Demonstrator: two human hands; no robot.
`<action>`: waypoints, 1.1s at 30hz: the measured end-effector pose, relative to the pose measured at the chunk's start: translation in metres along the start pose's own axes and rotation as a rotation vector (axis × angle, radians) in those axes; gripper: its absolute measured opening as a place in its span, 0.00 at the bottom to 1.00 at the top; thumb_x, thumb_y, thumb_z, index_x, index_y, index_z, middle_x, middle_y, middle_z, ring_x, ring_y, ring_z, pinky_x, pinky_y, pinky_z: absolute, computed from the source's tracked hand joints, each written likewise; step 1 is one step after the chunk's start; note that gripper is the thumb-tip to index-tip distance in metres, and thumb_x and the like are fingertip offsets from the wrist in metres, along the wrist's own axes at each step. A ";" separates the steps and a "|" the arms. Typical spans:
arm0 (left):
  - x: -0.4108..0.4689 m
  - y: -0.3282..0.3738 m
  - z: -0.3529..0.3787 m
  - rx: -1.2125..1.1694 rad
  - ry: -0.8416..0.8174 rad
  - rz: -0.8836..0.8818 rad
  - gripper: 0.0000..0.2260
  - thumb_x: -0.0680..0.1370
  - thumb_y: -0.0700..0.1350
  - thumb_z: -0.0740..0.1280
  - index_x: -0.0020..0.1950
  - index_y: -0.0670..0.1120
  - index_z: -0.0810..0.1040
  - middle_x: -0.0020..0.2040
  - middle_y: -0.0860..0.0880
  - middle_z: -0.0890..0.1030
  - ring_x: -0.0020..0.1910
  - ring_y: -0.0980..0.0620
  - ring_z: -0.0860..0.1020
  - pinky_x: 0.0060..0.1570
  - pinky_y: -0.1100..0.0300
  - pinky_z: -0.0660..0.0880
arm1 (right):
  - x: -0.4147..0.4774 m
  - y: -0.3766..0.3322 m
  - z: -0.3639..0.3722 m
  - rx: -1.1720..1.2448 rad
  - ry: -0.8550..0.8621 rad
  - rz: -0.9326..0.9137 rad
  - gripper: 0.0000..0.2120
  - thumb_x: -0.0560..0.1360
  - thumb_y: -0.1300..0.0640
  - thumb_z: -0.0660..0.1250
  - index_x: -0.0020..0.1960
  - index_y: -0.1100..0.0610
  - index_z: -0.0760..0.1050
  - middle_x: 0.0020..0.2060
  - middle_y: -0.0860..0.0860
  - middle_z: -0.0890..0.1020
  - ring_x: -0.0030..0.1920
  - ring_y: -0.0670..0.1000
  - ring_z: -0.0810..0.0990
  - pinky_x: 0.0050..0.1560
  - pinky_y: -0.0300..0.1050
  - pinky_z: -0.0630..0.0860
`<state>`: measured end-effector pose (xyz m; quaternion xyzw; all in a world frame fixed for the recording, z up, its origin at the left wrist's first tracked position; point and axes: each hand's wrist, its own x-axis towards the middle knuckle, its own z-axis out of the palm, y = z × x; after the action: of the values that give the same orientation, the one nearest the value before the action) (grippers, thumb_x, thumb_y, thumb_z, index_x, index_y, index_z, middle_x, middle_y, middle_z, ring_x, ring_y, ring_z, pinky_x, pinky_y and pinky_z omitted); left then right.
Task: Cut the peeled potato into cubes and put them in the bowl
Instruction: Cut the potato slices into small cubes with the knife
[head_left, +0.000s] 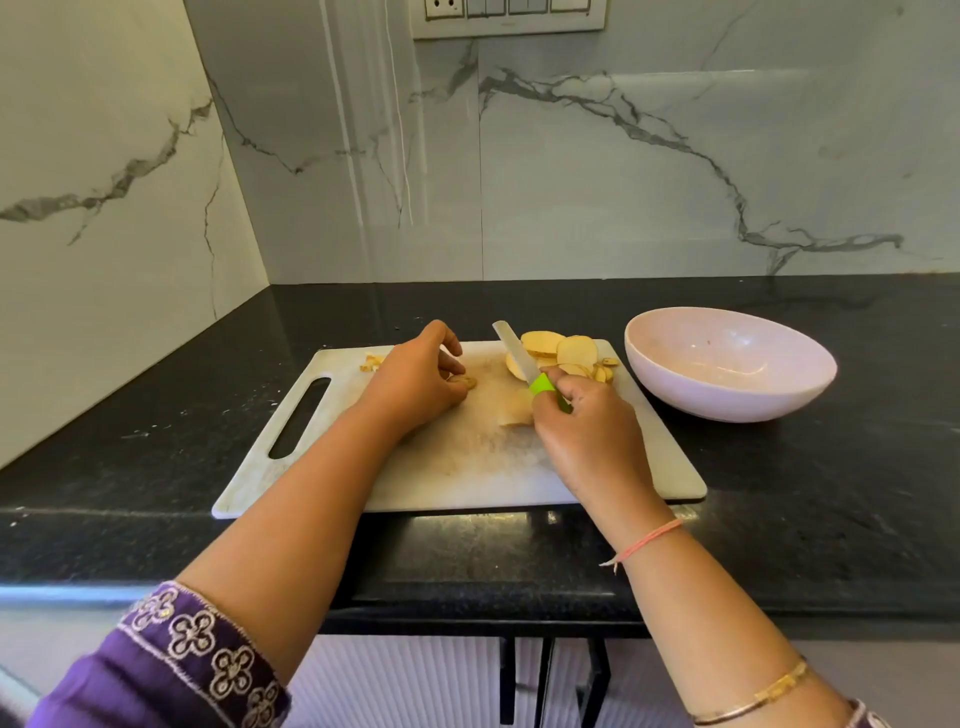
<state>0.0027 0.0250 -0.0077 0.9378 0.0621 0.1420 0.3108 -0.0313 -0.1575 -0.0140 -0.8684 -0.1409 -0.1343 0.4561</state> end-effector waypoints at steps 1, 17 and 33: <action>-0.001 -0.002 -0.002 -0.018 0.000 -0.014 0.14 0.74 0.46 0.72 0.53 0.52 0.69 0.52 0.52 0.81 0.49 0.55 0.78 0.44 0.64 0.71 | 0.000 -0.001 0.002 -0.041 -0.003 -0.017 0.17 0.79 0.54 0.58 0.67 0.51 0.73 0.46 0.52 0.83 0.30 0.47 0.70 0.28 0.39 0.62; -0.003 -0.006 -0.003 0.000 0.083 -0.044 0.09 0.74 0.43 0.70 0.49 0.50 0.71 0.47 0.52 0.81 0.46 0.54 0.79 0.45 0.62 0.74 | 0.004 -0.039 0.025 -0.461 -0.185 -0.154 0.12 0.78 0.54 0.56 0.57 0.55 0.75 0.46 0.54 0.80 0.46 0.56 0.77 0.37 0.43 0.66; -0.004 -0.005 -0.002 0.006 0.125 -0.070 0.06 0.73 0.41 0.69 0.44 0.47 0.73 0.41 0.52 0.77 0.40 0.54 0.73 0.31 0.67 0.64 | 0.005 -0.066 0.025 -0.606 -0.322 -0.154 0.06 0.78 0.57 0.58 0.52 0.56 0.73 0.36 0.51 0.69 0.41 0.52 0.72 0.38 0.44 0.68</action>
<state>-0.0015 0.0294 -0.0096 0.9253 0.1145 0.1890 0.3084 -0.0480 -0.1006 0.0241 -0.9612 -0.2297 -0.0653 0.1380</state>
